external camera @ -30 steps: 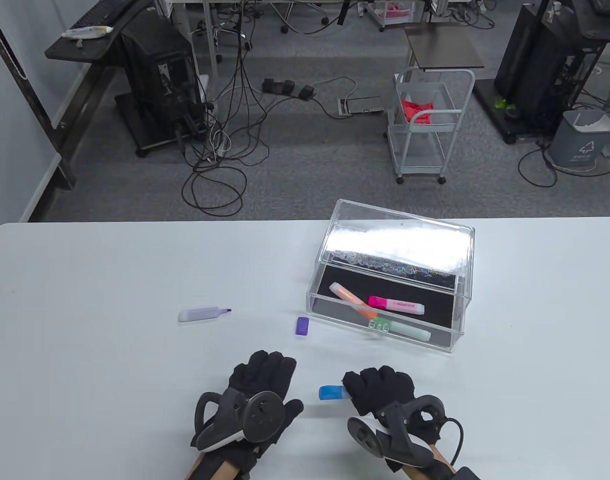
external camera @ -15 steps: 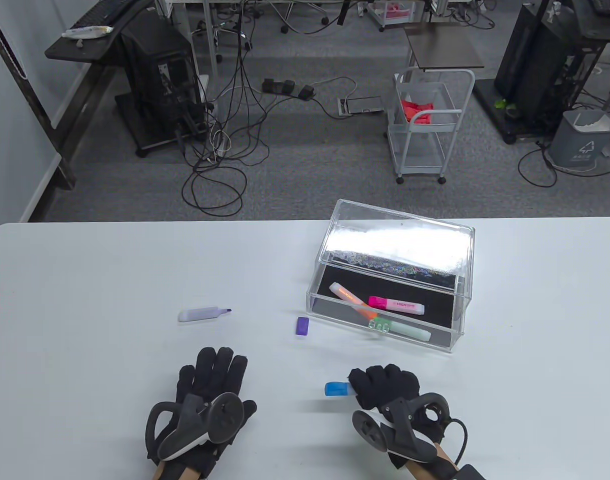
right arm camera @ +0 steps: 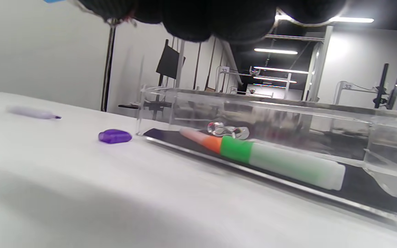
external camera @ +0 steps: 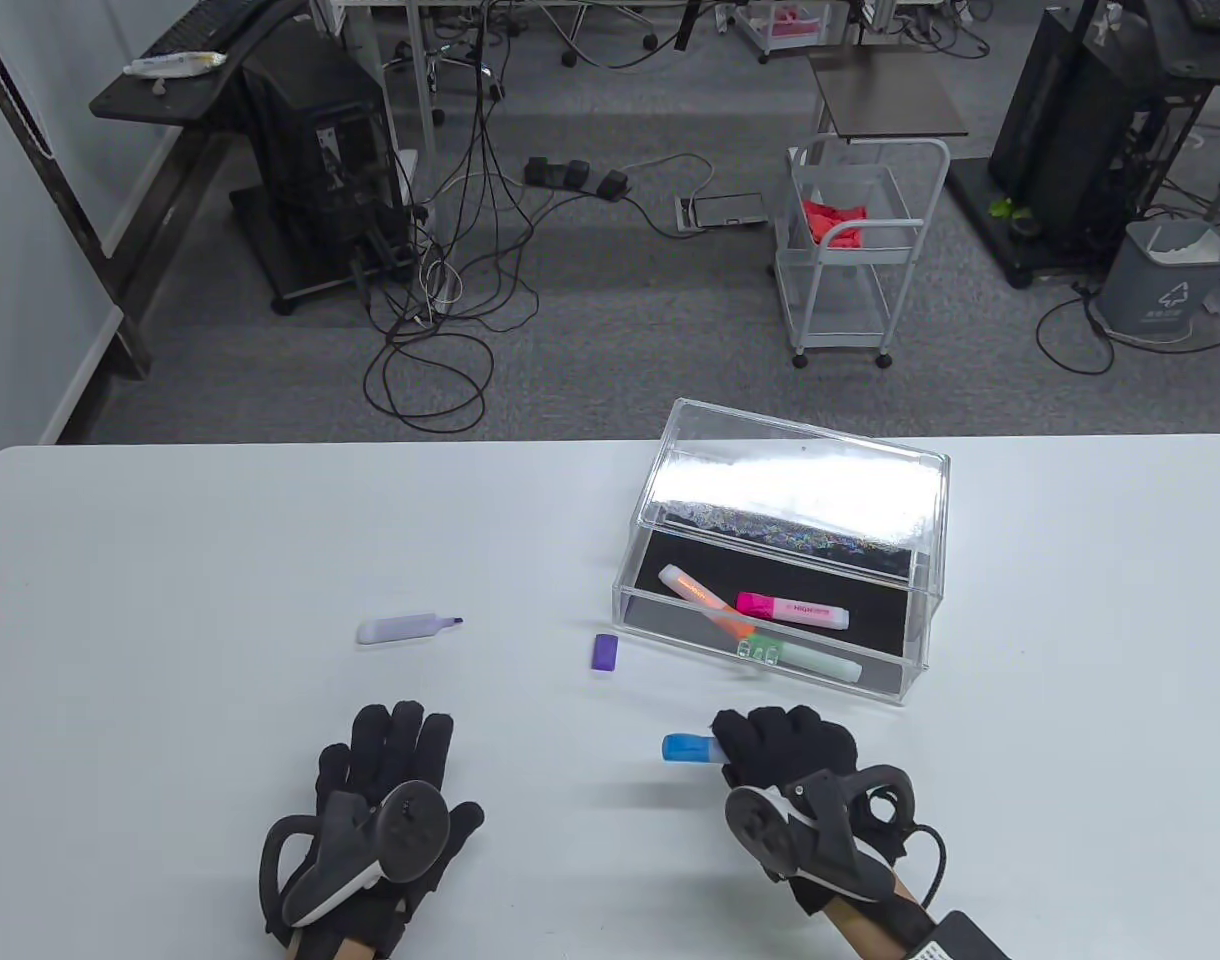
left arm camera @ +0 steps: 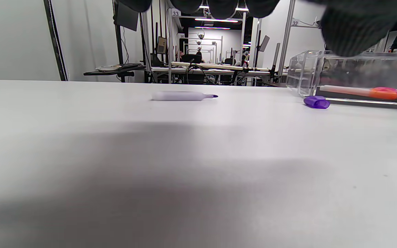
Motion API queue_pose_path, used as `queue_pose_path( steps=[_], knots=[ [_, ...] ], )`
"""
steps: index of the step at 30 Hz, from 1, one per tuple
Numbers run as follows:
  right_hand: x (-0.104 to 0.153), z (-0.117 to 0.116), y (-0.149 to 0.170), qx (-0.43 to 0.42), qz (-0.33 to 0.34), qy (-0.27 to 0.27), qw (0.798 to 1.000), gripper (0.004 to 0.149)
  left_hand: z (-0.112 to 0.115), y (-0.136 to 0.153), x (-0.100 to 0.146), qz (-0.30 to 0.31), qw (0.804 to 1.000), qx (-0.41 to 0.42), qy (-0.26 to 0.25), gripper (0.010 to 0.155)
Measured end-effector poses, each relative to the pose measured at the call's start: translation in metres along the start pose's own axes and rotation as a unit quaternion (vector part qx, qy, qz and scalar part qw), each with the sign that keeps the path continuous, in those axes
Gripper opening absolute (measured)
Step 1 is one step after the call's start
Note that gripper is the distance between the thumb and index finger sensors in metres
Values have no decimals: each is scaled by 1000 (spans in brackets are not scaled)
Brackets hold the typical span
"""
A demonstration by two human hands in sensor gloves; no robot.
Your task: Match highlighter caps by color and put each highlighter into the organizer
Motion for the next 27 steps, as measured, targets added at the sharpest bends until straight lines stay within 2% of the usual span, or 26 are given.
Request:
queue_pose_path(
  steps=[6,9,11,20,27],
  knots=[
    [-49,9,36,4,-75,-15,997,52,2,5,-1,-10,1000,5,9,87],
    [-72,3,52,14,-110,-33,993,53,2,9,-1,-16,1000,5,8,87],
    [-88,-8,66,6,-144,-65,987,53,2,13,0,-21,1000,11,8,87],
    [-117,-48,99,-14,-207,-126,970,57,8,17,-3,-31,999,7,20,87],
    [-115,-49,100,-65,-193,-110,973,67,13,16,-9,-34,999,-4,34,87]
  ],
)
Point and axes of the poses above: the tracker on the back of each hand, its own y axis roughly to the little-finger side, its own x axis roughly from the fingertips to the wrist, z = x × y, the point moved 4 cm from there along -x, roughly from the wrist to the fingertips, and after that the axes turned 4 degrees about -z, right-handed, at the moved point
